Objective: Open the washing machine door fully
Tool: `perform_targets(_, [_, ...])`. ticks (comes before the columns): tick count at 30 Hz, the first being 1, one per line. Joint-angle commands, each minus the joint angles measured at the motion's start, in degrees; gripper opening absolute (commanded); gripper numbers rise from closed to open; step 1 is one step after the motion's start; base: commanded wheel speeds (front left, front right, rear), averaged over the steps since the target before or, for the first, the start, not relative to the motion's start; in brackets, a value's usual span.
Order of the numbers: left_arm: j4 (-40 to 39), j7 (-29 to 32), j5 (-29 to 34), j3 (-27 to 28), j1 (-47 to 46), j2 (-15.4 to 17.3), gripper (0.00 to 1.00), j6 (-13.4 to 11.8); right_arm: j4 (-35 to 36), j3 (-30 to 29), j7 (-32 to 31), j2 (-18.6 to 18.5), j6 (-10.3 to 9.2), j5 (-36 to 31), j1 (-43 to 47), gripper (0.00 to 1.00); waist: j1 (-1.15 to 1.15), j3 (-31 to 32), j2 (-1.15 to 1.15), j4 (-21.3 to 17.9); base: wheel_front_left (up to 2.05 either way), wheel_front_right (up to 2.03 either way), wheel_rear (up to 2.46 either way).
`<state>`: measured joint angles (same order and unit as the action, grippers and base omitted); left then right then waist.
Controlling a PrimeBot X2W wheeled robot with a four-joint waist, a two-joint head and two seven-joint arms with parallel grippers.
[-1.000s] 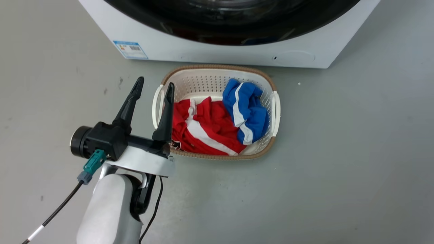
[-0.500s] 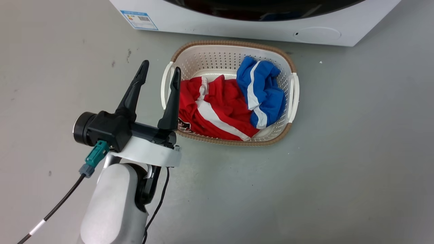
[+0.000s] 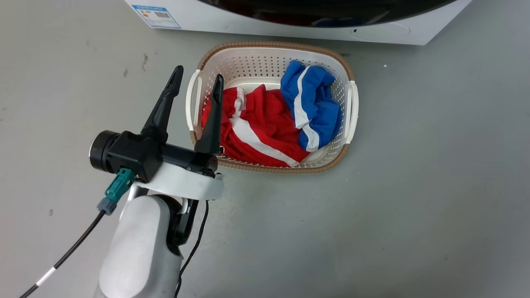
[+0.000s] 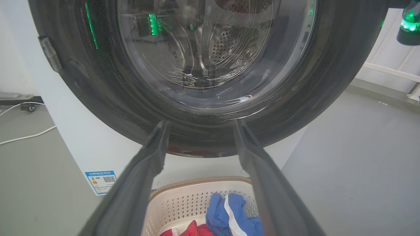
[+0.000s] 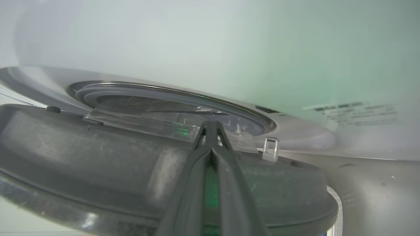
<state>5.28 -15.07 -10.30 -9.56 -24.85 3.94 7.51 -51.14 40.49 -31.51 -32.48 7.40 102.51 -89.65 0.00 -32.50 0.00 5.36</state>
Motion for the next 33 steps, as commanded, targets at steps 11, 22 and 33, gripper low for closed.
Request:
perform_targets(11, [1.4, -0.1, 0.2, 0.1, 1.5, 0.8, 1.0, 0.0, 7.8, 3.8, -3.4, -0.1, 0.15, 3.1, 10.5, 0.0, 0.0, 5.2, 0.0, -1.9, 0.0, 0.0, 0.0])
perform_targets(22, [3.6, -0.1, -0.5, -0.1, 6.3, 2.0, 1.0, 0.0, 19.6, 8.3, -0.7, -0.4, 0.15, 8.2, 26.6, 0.0, 0.0, 15.2, 0.0, -2.8, 0.0, 0.0, 0.0])
perform_targets(33, [5.9, -0.1, -1.6, -1.6, 10.9, 2.1, 1.0, 0.0, 31.9, 15.1, 2.6, -0.4, 0.16, 12.7, 37.5, 0.0, 0.0, 23.3, 0.0, -1.5, 0.0, 0.0, 0.0])
